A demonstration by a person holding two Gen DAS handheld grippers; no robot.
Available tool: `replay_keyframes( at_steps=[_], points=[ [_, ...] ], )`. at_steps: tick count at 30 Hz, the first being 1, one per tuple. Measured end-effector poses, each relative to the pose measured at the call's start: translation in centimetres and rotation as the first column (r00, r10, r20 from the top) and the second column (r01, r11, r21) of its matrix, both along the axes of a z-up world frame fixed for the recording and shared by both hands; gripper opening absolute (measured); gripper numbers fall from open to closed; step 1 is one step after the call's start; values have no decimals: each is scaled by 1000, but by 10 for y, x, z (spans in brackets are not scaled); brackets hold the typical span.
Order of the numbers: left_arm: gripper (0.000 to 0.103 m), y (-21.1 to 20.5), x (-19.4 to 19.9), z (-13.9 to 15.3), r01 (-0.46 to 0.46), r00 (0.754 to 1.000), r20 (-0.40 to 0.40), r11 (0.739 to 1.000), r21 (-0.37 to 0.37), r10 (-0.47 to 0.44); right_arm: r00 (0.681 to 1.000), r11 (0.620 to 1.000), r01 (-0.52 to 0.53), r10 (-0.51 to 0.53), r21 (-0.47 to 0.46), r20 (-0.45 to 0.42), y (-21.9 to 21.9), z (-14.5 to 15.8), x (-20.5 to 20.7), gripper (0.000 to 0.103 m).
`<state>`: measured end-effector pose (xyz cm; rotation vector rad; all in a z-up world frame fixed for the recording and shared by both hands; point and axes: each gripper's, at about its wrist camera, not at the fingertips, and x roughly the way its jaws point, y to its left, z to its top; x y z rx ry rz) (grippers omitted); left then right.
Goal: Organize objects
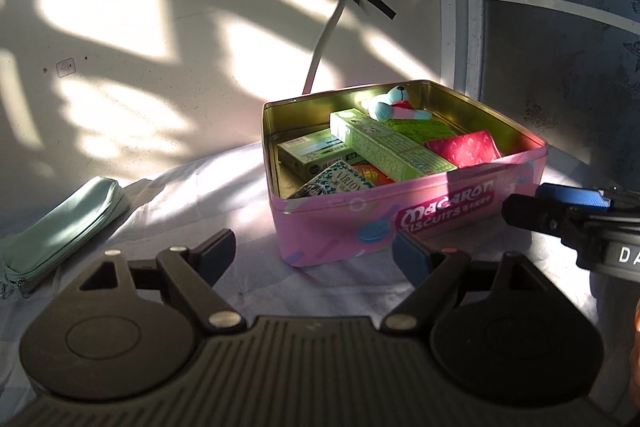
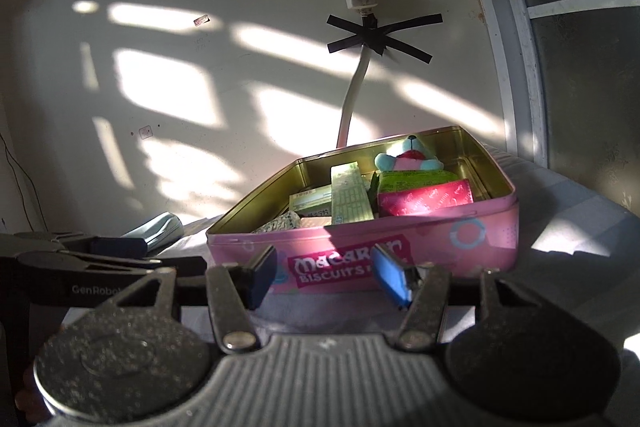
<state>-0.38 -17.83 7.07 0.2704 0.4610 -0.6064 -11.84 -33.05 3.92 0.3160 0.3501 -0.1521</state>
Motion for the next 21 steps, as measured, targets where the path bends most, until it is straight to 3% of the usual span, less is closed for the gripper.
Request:
replay_keyframes(
  at_steps=[21],
  points=[
    [87,31,3,-23,-55,998,-3,998,37,55,996,998,-64,64,5,-59,29,-10,13,56]
  ],
)
